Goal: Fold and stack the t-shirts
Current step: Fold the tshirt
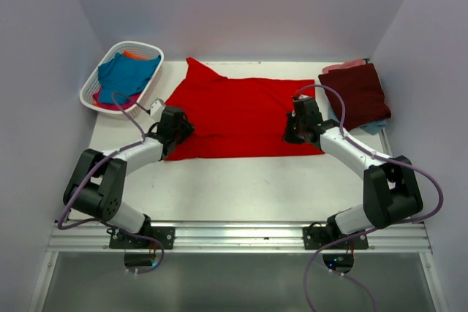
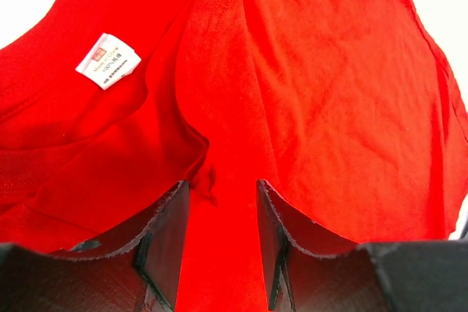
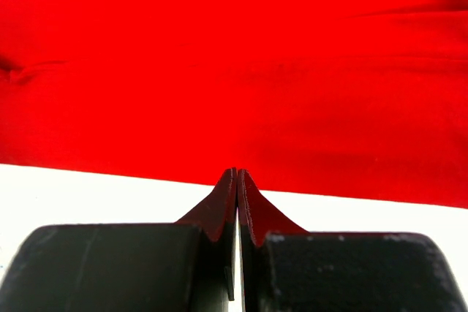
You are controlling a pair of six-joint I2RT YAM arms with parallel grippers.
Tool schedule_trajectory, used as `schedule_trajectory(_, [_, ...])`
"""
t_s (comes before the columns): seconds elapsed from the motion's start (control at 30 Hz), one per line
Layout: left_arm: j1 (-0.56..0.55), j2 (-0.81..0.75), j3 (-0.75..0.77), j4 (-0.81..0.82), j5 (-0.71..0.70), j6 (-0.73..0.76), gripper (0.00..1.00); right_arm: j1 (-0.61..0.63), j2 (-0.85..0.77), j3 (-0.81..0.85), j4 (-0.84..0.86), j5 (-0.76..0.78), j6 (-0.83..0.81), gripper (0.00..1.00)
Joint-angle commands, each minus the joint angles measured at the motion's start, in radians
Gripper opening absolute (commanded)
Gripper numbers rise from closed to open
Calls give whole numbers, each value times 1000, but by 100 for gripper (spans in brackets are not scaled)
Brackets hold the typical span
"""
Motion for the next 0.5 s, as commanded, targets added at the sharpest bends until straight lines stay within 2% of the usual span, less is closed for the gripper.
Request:
schedule_trajectory(0.0, [9, 16, -6, 32, -44, 32, 45, 3, -12, -3, 6, 0, -14, 0])
schedule_trajectory(0.27, [9, 73, 3, 46, -27, 32, 43, 5, -23, -4, -7, 14, -22, 0])
schedule_trajectory(0.33, [10, 70, 1, 52, -25, 35, 30, 5, -22, -4, -7, 15, -22, 0])
schedule_trajectory(0.37, [10, 67, 1, 52, -25, 35, 18, 5, -23, -6, -7, 15, -22, 0])
schedule_trajectory(0.47, [10, 58, 1, 51, -28, 38, 3, 3, -25, -6, -5, 15, -22, 0])
